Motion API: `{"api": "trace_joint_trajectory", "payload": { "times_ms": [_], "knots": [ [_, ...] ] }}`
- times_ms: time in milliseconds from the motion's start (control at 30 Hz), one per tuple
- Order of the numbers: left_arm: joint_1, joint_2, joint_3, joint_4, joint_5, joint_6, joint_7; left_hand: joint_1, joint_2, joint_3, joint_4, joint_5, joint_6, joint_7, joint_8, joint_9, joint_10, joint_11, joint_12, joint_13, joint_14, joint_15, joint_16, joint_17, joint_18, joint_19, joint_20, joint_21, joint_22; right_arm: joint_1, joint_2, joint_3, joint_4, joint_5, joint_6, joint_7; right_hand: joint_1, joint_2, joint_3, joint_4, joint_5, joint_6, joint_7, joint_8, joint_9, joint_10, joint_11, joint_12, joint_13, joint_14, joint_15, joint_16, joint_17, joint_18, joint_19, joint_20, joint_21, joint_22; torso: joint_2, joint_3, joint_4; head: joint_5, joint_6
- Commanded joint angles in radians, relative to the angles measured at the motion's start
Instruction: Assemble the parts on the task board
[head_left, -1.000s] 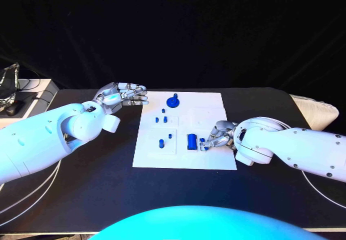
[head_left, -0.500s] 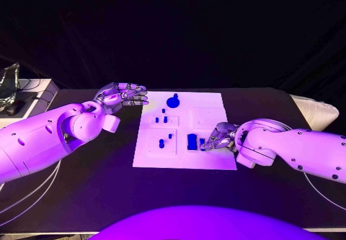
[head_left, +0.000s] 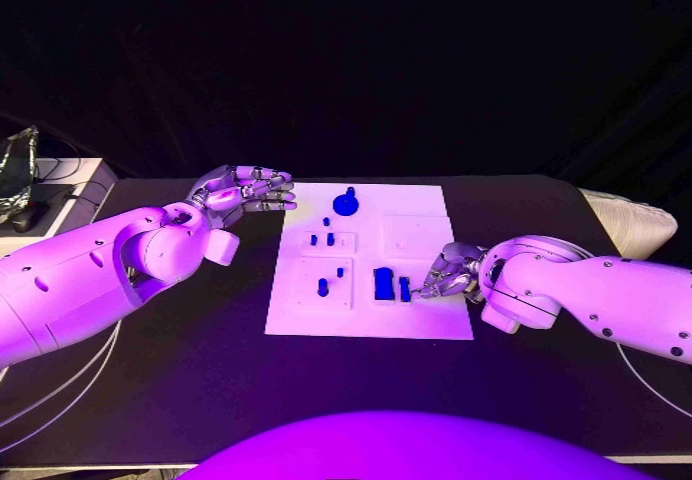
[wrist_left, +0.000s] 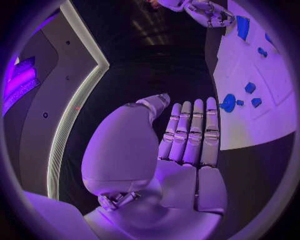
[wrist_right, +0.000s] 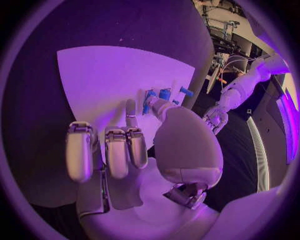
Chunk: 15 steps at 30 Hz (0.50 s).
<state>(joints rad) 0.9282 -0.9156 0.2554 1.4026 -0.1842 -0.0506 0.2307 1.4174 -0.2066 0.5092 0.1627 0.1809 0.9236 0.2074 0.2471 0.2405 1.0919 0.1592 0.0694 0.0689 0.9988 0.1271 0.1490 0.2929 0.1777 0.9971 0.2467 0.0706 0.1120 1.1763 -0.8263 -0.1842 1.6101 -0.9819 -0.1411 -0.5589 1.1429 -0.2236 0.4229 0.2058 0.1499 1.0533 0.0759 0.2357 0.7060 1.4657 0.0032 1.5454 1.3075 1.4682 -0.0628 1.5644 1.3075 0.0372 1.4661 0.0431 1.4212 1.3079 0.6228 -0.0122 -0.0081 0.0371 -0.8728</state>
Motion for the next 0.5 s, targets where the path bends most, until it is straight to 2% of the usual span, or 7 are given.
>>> {"api": "trace_joint_trajectory", "payload": {
  "times_ms": [33, 133, 400, 500],
  "knots": [
    [0.000, 0.002, 0.001, 0.001, 0.000, 0.016, 0.005, -0.002, 0.009, 0.000, 0.008, 0.006, -0.003, 0.000, -0.005, -0.001, -0.003, 0.004, -0.003, -0.001, 0.002, 0.006, -0.003, 0.001, 0.006, 0.005, 0.001, -0.006, -0.001, -0.001, 0.001, 0.000, 0.011, -0.013, 0.026, 0.012, 0.016, -0.004, -0.009, -0.011, -0.033, 0.007, -0.004, 0.006, -0.003, 0.095, -0.007, 0.004, 0.251, 0.103, -0.006, 0.006, 0.263, -0.012, 0.078, -0.007, 0.006, 0.229, 0.001, 0.0003, 0.0004, 0.000, 0.000],
    [0.000, 0.003, 0.001, 0.001, -0.001, 0.017, 0.005, -0.002, 0.009, 0.000, 0.008, 0.006, -0.003, 0.000, -0.005, -0.001, -0.003, 0.004, -0.003, -0.001, 0.002, 0.006, -0.003, 0.001, 0.006, 0.005, 0.001, -0.006, -0.001, -0.002, 0.002, 0.000, 0.016, -0.014, 0.027, 0.013, 0.019, -0.005, -0.022, -0.010, -0.053, 0.009, -0.004, 0.006, -0.004, 0.094, -0.007, 0.004, 0.251, 0.103, -0.005, 0.006, 0.263, -0.012, 0.078, -0.007, 0.007, 0.229, 0.000, -0.0005, 0.0006, 0.000, 0.000],
    [0.000, 0.003, 0.001, 0.000, -0.001, 0.017, 0.005, -0.002, 0.009, 0.000, 0.008, 0.006, -0.003, 0.000, -0.005, -0.001, -0.003, 0.004, -0.003, -0.001, 0.002, 0.006, -0.003, 0.001, 0.006, 0.005, 0.001, -0.006, -0.001, -0.003, 0.011, 0.000, 0.005, -0.016, 0.015, 0.012, 0.016, 0.004, -0.035, -0.001, -0.064, 0.013, -0.005, 0.007, -0.006, 0.095, -0.007, 0.005, 0.251, 0.103, -0.005, 0.006, 0.263, -0.012, 0.079, -0.007, 0.009, 0.230, 0.000, -0.0014, 0.0012, 0.001, 0.000],
    [0.000, 0.002, 0.001, 0.000, -0.001, 0.017, 0.005, -0.002, 0.009, 0.000, 0.008, 0.006, -0.003, 0.000, -0.005, -0.001, -0.003, 0.004, -0.003, -0.001, 0.002, 0.006, -0.003, 0.001, 0.006, 0.005, 0.001, -0.006, -0.001, -0.003, 0.017, 0.000, -0.004, -0.019, 0.006, 0.011, 0.015, 0.020, -0.036, 0.008, -0.064, 0.018, -0.007, 0.010, -0.006, 0.095, -0.009, 0.005, 0.252, 0.103, -0.006, 0.006, 0.263, -0.012, 0.079, -0.007, 0.009, 0.230, 0.000, -0.0014, 0.0010, 0.001, 0.000]
  ]
}}
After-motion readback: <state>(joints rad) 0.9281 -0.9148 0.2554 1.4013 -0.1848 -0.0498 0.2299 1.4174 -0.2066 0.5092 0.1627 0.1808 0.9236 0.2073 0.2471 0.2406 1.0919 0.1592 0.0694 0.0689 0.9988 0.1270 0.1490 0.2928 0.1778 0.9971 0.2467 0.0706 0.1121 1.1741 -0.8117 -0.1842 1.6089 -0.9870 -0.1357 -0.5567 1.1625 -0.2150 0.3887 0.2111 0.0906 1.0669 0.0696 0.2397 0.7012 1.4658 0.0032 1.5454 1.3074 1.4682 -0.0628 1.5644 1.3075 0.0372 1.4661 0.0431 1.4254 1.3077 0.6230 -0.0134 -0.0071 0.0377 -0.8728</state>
